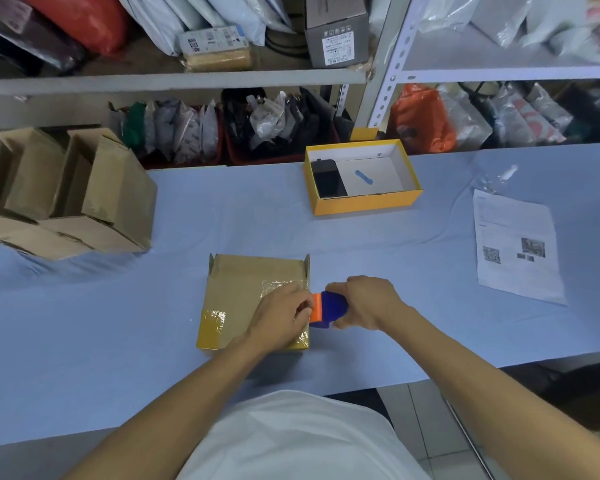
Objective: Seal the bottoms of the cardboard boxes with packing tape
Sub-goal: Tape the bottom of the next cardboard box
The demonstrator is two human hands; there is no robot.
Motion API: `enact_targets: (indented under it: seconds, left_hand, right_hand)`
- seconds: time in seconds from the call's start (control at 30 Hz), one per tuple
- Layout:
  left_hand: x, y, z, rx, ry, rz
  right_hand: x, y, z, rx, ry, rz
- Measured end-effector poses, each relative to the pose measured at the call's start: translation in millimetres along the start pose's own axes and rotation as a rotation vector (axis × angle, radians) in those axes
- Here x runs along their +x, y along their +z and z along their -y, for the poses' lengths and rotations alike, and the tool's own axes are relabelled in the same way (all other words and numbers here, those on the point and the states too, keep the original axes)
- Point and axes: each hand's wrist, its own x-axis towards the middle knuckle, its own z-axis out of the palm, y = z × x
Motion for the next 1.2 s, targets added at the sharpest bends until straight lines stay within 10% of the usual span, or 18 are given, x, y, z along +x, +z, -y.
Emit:
enact_targets:
  seconds: [0.3, 0.67, 1.2]
  left_hand:
    - [0, 5, -4, 0.149, 0.037, 0.126]
    - [5, -28, -22, -0.930, -0.480, 0.053]
    - [-35, -59, 16, -0.683, -0.724, -0.153]
  right_hand:
    - [-17, 13, -17, 0.233, 0.214, -0.098]
    - [-47, -3, -3, 0.624, -0.060, -0.305]
    - [-69, 17, -12, 0.483, -0.029, -0.207]
